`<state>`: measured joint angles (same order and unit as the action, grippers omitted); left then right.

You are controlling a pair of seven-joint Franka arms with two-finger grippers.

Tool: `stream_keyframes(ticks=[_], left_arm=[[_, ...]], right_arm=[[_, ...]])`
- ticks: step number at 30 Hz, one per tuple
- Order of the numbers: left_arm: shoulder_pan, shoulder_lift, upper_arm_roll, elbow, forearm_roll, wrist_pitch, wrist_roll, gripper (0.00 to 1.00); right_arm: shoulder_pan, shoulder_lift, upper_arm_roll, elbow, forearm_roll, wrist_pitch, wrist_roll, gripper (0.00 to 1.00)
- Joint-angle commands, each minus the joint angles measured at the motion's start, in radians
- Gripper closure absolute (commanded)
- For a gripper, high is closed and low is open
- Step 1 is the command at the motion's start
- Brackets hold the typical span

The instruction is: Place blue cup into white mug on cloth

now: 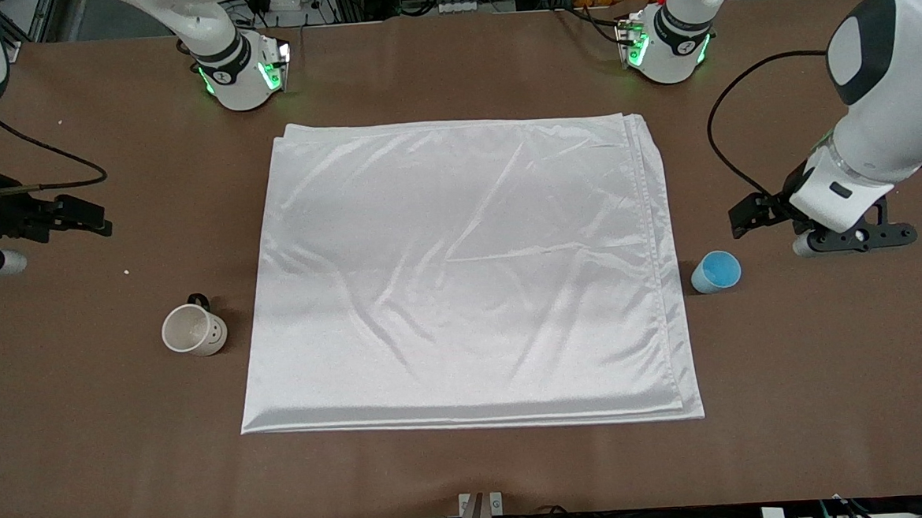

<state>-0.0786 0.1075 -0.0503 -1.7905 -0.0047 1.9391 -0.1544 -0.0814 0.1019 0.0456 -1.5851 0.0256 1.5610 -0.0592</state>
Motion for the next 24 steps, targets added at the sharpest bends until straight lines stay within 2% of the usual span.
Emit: stream_keyframes(ticks=[1,5,9,13,19,24], left_arm=[[0.007,0.043,0.0,-0.072,0.023,0.124,0.019,0.0],[0.02,0.063,0.0,-0.15,0.026,0.256,0.019,0.0],[0.034,0.098,0.0,-0.208,0.026,0.365,0.019,0.0],[0.034,0.133,0.0,-0.221,0.026,0.393,0.019,0.0],[0.026,0.17,-0.002,-0.225,0.026,0.396,0.018,0.0],[0.025,0.19,-0.005,-0.24,0.026,0.406,0.018,0.0]], right_arm=[[-0.014,-0.013,0.007,-0.032,0.019,0.005,-0.005,0.0],[-0.015,-0.033,0.007,-0.116,0.019,0.063,-0.002,0.0],[-0.017,-0.076,0.007,-0.254,0.019,0.178,-0.002,0.0],[-0.027,-0.099,0.007,-0.369,0.023,0.279,-0.001,0.0],[-0.057,-0.1,0.007,-0.499,0.074,0.421,-0.001,0.0],[-0.054,-0.097,0.007,-0.598,0.076,0.557,-0.002,0.0]])
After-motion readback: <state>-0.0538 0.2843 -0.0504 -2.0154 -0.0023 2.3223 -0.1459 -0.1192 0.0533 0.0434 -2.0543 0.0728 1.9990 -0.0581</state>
